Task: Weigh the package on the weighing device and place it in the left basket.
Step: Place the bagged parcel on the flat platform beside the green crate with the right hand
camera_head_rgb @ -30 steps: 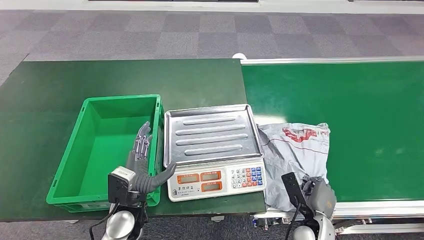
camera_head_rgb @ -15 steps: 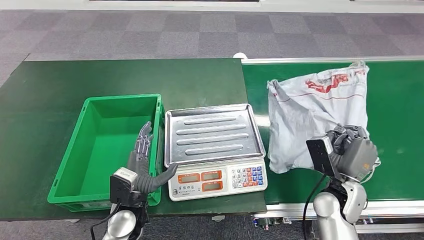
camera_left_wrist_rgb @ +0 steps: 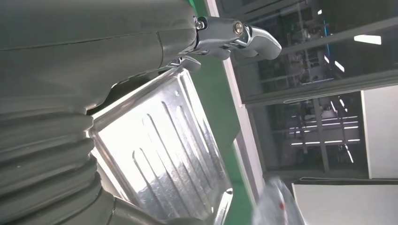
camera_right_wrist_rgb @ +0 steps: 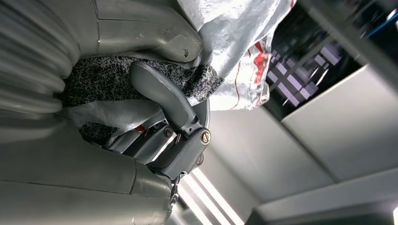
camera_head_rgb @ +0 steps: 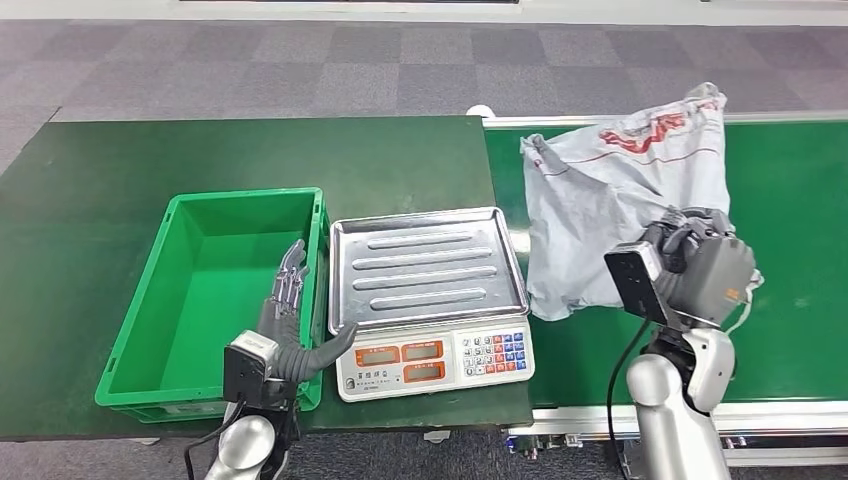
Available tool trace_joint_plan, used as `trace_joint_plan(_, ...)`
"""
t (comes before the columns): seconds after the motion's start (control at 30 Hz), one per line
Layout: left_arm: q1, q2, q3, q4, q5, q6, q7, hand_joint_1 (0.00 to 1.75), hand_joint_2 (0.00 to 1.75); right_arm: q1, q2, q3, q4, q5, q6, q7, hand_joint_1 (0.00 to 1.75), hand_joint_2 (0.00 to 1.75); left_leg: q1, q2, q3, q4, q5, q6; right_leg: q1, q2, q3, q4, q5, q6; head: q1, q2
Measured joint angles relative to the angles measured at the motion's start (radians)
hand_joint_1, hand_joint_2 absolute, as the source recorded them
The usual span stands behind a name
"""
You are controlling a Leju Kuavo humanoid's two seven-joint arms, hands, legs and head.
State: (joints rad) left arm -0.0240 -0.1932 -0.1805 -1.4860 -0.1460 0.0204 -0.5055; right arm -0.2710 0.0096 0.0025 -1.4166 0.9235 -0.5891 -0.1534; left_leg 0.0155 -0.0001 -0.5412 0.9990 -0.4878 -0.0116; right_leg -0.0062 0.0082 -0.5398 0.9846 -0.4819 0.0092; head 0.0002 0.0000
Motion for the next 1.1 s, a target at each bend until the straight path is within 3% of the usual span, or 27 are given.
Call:
trace_joint_plan(0.43, -0.065, -0.001, -0.001, 0.040, 0.008, -0.001, 0.004, 0.00, 1.75, -0.117, 0.093, 0.315, 0.238, -0.062, 0.040, -0.011, 1.75, 1.75, 0.000, -0.001, -0.002, 0.000, 0.002, -0.002, 0.000, -0.001, -0.005, 0.004, 0.000, 0.000, 0.000, 0.000)
trace_joint_plan(0.47, -0.067, -0.001, -0.001, 0.042, 0.008, -0.001, 0.005, 0.00, 1.75, -0.119, 0.098, 0.331, 0.249, -0.066, 0.041, -0.012, 1.42, 1.75, 0.000, -0.001, -0.003, 0.000, 0.002, -0.002, 0.000, -0.001, -0.005, 0.004, 0.000, 0.000, 0.000, 0.000)
trace_joint_plan(0.57, -0.067, -0.001, -0.001, 0.043, 0.008, -0.001, 0.006, 0.00, 1.75, -0.119, 0.106, 0.368, 0.266, -0.076, 0.046, -0.010, 0.11, 1.75, 0.000, -0.001, -0.004, 0.000, 0.002, -0.002, 0.000, -0.001, -0.006, 0.004, 0.000, 0.000, 0.000, 0.000)
trace_joint_plan(0.6, -0.066, -0.001, -0.001, 0.043, 0.009, -0.001, 0.006, 0.00, 1.75, -0.119, 0.107, 0.377, 0.268, -0.084, 0.053, -0.008, 0.00, 1.75, 0.000, -0.001, -0.004, 0.000, 0.002, -0.002, 0.000, -0.001, -0.006, 0.004, 0.000, 0.000, 0.000, 0.000)
trace_joint_plan(0.83, -0.065, 0.001, -0.001, 0.047, 0.009, -0.001, 0.006, 0.00, 1.75, -0.114, 0.108, 0.399, 0.266, -0.170, 0.135, -0.009, 0.00, 1.75, 0.000, -0.002, -0.004, 0.000, 0.002, -0.002, -0.001, -0.001, -0.006, 0.004, 0.000, 0.000, 0.000, 0.000)
trace_joint_plan(0.97, -0.067, 0.007, -0.001, 0.058, 0.007, -0.001, 0.006, 0.00, 1.75, -0.099, 0.103, 0.400, 0.222, -0.349, 0.268, -0.047, 0.00, 1.75, 0.000, -0.001, -0.004, 0.000, 0.002, -0.002, -0.001, -0.001, -0.007, 0.004, 0.000, 0.000, 0.000, 0.000)
trace_joint_plan(1.1, -0.082, 0.011, -0.001, 0.070, -0.004, -0.001, 0.008, 0.00, 1.75, -0.082, 0.095, 0.396, 0.170, -0.458, 0.327, -0.080, 0.00, 1.75, 0.000, -0.001, -0.004, 0.000, 0.002, -0.002, -0.001, -0.001, -0.008, 0.004, 0.000, 0.000, 0.000, 0.000)
